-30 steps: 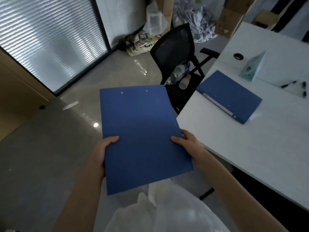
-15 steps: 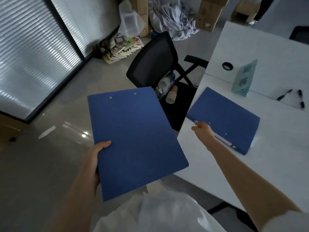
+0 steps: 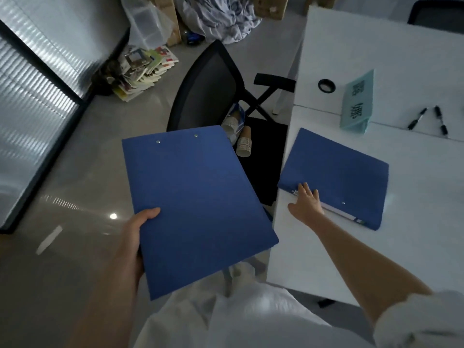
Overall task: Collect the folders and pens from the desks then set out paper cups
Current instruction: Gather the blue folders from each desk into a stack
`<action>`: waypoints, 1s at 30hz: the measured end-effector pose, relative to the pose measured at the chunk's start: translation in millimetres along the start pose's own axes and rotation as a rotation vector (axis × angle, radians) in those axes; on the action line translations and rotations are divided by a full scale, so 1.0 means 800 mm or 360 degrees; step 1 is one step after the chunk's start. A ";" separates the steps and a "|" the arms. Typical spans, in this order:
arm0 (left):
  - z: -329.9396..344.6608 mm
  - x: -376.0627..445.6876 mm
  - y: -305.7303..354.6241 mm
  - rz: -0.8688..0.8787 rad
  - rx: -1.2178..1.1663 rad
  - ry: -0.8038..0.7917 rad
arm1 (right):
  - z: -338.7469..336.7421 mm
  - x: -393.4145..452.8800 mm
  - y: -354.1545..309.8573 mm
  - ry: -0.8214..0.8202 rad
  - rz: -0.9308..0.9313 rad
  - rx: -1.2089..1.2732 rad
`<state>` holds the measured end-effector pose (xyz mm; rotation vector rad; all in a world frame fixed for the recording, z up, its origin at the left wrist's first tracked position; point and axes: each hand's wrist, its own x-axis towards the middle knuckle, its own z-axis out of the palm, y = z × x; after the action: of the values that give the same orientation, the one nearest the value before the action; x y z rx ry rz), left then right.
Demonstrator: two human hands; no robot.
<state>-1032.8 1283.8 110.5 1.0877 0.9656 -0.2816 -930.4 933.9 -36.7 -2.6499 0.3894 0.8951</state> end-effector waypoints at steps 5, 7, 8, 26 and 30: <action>-0.022 0.048 0.063 -0.0022 0.0185 -0.0132 | 0.039 -0.030 -0.036 0.0059 0.0049 0.0138; -0.034 0.067 0.088 -0.0034 0.0264 -0.0176 | 0.055 -0.042 -0.055 0.0111 0.0068 0.0204; -0.040 0.076 0.099 -0.0037 0.0297 -0.0209 | 0.063 -0.046 -0.063 0.0177 0.0077 0.0271; -0.037 0.128 0.161 -0.0046 0.0461 -0.0427 | 0.047 -0.042 -0.131 0.0101 0.1266 0.3959; -0.026 0.130 0.166 -0.0003 0.0485 -0.0441 | 0.041 -0.039 -0.135 0.0103 0.1288 0.3850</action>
<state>-900.7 1390.2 109.5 1.2845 0.6885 -0.5796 -934.4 1049.4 -19.5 -0.1983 1.3108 -0.0150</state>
